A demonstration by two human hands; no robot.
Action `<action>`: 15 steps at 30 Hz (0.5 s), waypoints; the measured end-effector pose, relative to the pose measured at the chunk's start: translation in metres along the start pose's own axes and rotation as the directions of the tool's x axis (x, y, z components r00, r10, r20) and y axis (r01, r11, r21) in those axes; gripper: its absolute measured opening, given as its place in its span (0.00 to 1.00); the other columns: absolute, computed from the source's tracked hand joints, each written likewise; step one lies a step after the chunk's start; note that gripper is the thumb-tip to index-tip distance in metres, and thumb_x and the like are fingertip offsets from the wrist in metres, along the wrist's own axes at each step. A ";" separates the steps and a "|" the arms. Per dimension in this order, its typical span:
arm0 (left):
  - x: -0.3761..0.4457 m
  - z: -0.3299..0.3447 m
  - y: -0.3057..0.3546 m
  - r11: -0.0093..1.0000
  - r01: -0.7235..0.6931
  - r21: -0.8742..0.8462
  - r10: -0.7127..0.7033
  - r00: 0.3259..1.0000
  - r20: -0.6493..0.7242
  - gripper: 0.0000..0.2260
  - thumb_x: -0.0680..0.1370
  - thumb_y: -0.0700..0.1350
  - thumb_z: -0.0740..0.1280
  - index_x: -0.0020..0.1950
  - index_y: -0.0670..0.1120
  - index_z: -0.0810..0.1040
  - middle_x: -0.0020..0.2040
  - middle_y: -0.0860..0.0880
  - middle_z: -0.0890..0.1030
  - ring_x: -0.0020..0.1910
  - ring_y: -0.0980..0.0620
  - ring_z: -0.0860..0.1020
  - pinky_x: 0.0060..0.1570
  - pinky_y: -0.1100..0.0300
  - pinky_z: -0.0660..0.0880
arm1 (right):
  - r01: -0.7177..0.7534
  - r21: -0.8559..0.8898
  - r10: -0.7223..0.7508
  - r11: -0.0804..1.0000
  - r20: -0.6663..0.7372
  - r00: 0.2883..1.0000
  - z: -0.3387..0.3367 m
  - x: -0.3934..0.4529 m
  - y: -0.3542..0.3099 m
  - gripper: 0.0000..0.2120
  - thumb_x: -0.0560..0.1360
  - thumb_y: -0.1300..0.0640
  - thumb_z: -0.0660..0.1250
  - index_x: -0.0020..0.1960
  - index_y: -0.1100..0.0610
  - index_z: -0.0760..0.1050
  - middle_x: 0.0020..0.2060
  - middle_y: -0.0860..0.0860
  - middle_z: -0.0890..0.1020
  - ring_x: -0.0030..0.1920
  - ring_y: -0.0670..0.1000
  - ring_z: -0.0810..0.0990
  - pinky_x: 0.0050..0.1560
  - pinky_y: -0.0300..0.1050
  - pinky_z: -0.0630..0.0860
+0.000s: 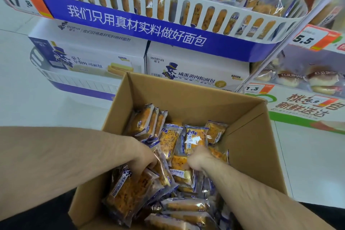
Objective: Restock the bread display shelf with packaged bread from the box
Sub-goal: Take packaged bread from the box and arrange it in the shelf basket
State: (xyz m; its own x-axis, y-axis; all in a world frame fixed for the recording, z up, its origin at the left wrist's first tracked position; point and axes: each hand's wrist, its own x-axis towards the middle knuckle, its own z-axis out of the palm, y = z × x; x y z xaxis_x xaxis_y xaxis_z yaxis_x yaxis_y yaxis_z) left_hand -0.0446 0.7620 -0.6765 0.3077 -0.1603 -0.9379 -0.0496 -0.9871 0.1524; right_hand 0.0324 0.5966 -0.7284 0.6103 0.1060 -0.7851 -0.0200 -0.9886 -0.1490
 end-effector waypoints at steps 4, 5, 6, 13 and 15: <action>-0.030 -0.016 -0.006 0.996 -0.020 -0.082 0.010 0.993 -0.119 0.23 0.79 0.47 0.67 0.73 0.48 0.67 0.66 0.46 0.75 0.57 0.47 0.75 0.53 0.55 0.73 | 0.114 -0.013 -0.115 0.993 -0.033 0.993 -0.072 -0.025 0.000 0.21 0.70 0.61 0.77 0.61 0.65 0.77 0.53 0.59 0.82 0.48 0.57 0.84 0.44 0.47 0.82; -0.038 -0.024 -0.008 0.987 -0.028 -0.160 -0.001 0.984 -0.177 0.22 0.79 0.48 0.68 0.72 0.47 0.68 0.65 0.46 0.75 0.56 0.48 0.75 0.54 0.56 0.73 | 0.173 -0.002 -0.173 0.985 -0.059 0.983 -0.092 -0.035 0.001 0.18 0.70 0.60 0.78 0.57 0.63 0.78 0.50 0.58 0.83 0.46 0.56 0.83 0.45 0.47 0.82; -0.048 -0.034 -0.013 0.968 -0.045 -0.245 -0.019 0.967 -0.253 0.19 0.79 0.48 0.68 0.69 0.47 0.71 0.62 0.46 0.76 0.55 0.49 0.75 0.54 0.56 0.73 | 0.217 0.058 -0.211 0.975 -0.089 0.973 -0.112 -0.046 0.002 0.14 0.69 0.61 0.78 0.52 0.60 0.78 0.46 0.57 0.82 0.42 0.54 0.81 0.40 0.46 0.81; -0.110 -0.075 -0.031 0.217 -0.549 -0.807 -0.271 0.760 -0.590 0.03 0.81 0.40 0.66 0.49 0.42 0.78 0.38 0.48 0.84 0.40 0.48 0.82 0.46 0.49 0.82 | 0.461 0.726 -0.482 0.510 -0.202 0.852 -0.206 -0.123 0.021 0.28 0.64 0.64 0.77 0.63 0.58 0.76 0.55 0.60 0.84 0.52 0.58 0.84 0.50 0.53 0.82; -0.123 -0.077 -0.021 -0.031 -0.590 -0.807 -0.253 0.786 -0.565 0.07 0.82 0.40 0.64 0.56 0.41 0.79 0.48 0.45 0.86 0.46 0.47 0.84 0.45 0.46 0.83 | 0.469 0.794 -0.575 0.386 -0.191 0.796 -0.211 -0.130 0.024 0.39 0.53 0.55 0.85 0.62 0.59 0.77 0.55 0.60 0.85 0.55 0.59 0.84 0.55 0.55 0.82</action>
State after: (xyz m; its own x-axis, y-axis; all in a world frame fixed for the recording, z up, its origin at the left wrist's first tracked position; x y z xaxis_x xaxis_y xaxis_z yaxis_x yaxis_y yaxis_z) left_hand -0.0079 0.8028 -0.5405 0.7909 0.1235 -0.5993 0.5867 0.1253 0.8001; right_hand 0.1197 0.5363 -0.5027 0.6481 0.6323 -0.4245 -0.3503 -0.2474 -0.9034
